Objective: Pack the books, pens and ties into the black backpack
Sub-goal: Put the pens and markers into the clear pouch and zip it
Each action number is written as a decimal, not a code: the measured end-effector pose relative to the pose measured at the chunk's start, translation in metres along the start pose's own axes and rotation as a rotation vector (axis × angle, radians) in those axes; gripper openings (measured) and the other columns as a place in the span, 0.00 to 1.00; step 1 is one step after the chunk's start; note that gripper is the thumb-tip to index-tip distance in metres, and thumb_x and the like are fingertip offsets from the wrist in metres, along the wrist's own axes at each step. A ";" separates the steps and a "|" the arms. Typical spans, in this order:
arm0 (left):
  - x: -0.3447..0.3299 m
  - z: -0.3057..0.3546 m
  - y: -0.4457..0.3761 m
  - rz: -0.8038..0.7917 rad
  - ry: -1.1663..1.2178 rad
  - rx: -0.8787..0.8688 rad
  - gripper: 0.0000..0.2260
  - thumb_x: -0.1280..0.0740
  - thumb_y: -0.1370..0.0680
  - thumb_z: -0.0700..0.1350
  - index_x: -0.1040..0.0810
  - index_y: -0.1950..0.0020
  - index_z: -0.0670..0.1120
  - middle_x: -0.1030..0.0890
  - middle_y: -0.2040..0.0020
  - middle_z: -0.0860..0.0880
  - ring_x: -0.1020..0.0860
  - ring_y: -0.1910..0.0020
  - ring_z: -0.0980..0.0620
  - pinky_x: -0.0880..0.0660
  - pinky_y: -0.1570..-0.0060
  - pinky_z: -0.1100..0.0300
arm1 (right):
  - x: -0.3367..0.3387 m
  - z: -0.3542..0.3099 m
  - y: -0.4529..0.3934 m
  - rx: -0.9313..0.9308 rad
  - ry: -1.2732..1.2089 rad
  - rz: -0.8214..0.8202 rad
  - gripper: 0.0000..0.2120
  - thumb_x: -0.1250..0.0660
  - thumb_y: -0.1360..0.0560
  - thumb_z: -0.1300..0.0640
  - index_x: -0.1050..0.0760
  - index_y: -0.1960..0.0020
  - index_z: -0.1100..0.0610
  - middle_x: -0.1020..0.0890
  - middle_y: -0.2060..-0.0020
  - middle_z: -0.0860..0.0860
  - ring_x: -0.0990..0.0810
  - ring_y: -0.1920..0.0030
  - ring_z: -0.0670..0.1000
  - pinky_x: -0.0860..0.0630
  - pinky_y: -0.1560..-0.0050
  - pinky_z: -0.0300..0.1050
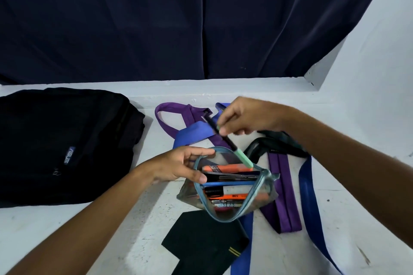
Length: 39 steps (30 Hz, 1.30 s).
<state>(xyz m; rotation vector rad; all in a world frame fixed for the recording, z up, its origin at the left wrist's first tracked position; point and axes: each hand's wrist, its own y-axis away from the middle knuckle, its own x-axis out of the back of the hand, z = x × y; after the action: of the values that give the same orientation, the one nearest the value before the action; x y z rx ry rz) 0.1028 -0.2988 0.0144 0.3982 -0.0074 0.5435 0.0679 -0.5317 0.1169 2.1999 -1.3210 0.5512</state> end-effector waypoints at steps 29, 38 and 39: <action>-0.005 0.020 0.036 0.139 -0.523 -0.136 0.12 0.18 0.35 0.44 0.17 0.57 0.54 0.25 0.43 0.63 0.26 0.41 0.66 0.23 0.47 0.63 | -0.030 0.063 0.081 -0.098 0.182 -0.070 0.08 0.24 0.31 0.57 0.21 0.55 0.49 0.21 0.56 0.42 0.23 0.54 0.36 0.27 0.56 0.31; -0.002 0.020 0.064 0.282 -0.921 -0.151 0.20 0.19 0.42 0.62 0.24 0.66 0.51 0.20 0.66 0.51 0.22 0.62 0.51 0.23 0.58 0.45 | -0.031 0.068 0.081 -0.081 0.275 0.115 0.18 0.20 0.35 0.54 0.30 0.69 0.56 0.23 0.74 0.42 0.24 0.70 0.39 0.30 0.70 0.32; -0.001 0.018 0.069 0.309 -0.919 -0.157 0.21 0.20 0.43 0.63 0.25 0.67 0.51 0.21 0.67 0.51 0.23 0.63 0.51 0.23 0.59 0.47 | -0.031 0.064 0.079 -0.079 0.267 0.116 0.19 0.20 0.36 0.53 0.31 0.70 0.56 0.23 0.74 0.46 0.25 0.71 0.40 0.31 0.70 0.33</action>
<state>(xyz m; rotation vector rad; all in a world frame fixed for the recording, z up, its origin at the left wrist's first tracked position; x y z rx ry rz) 0.0688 -0.2517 0.0568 0.4676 -1.0034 0.6183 -0.0118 -0.5809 0.0656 1.9181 -1.3077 0.7924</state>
